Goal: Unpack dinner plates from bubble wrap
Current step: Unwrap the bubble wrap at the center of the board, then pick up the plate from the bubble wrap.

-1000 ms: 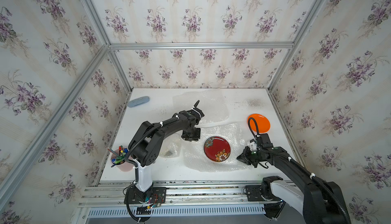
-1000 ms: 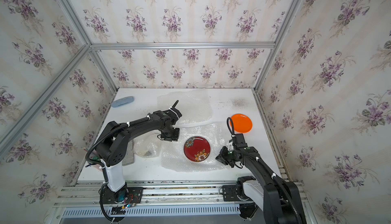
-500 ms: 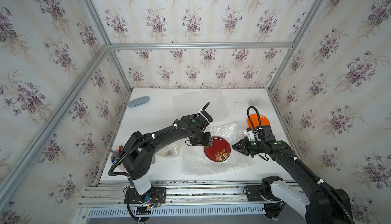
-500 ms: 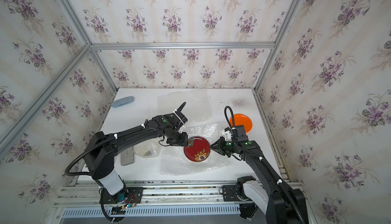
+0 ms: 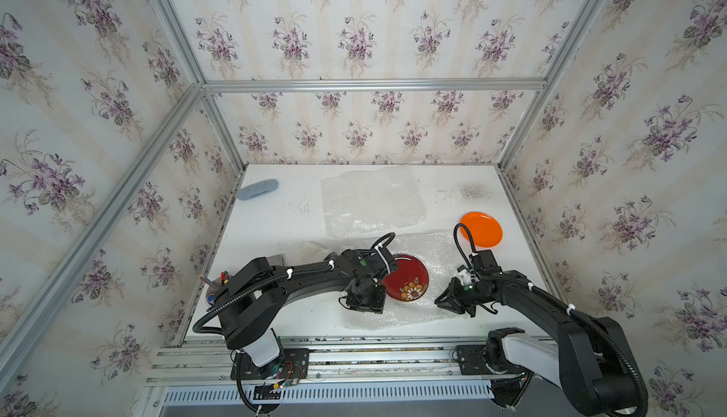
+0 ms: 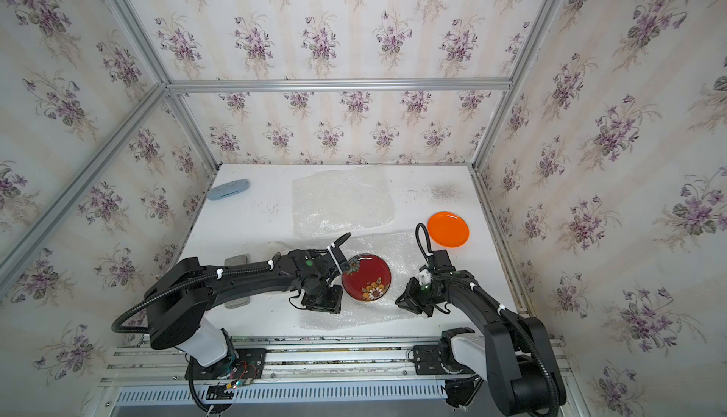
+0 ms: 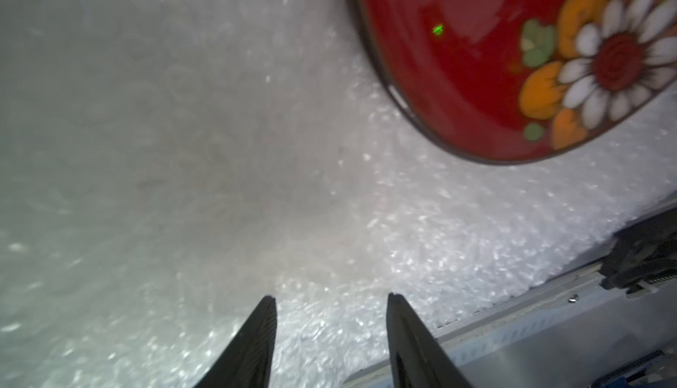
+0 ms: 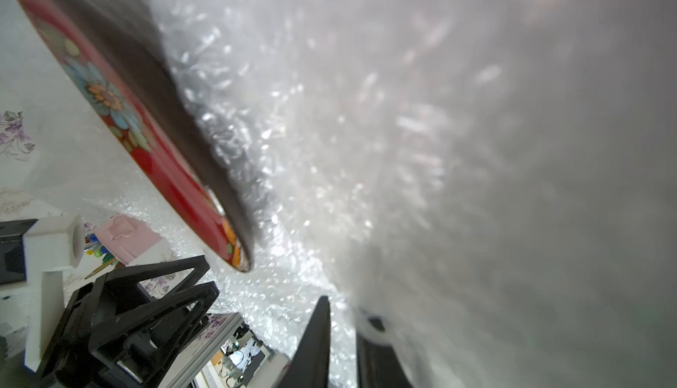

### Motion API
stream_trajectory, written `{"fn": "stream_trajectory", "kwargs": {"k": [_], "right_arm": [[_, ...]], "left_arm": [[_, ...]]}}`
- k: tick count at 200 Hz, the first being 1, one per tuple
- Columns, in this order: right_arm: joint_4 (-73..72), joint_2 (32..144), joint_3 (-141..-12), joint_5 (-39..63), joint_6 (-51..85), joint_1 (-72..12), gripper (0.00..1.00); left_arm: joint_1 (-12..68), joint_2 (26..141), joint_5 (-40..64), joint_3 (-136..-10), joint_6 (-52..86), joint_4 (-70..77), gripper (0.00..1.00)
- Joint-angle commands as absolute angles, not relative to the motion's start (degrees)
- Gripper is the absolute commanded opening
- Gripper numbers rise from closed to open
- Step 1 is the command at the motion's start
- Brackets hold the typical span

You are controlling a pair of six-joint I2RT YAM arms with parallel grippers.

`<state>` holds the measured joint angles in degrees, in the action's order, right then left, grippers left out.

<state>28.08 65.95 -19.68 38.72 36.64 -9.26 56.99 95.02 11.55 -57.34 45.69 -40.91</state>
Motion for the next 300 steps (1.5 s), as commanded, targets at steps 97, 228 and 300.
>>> {"fn": "stream_trajectory", "kwargs": {"k": [97, 228, 300], "right_arm": [[35.8, 60.1, -32.5, 31.2, 35.3, -8.3, 0.35], [17.1, 74.8, -31.4, 39.0, 32.4, -10.0, 0.39], [12.8, 77.7, -28.8, 40.4, 32.3, -10.2, 0.38]], "left_arm": [[53.0, 87.6, 5.9, -57.7, 44.1, -39.0, 0.67], [41.9, 101.8, 22.1, -69.2, 38.6, -31.6, 0.69], [40.8, 107.5, 23.6, -70.9, 38.2, -29.9, 0.63]]}}
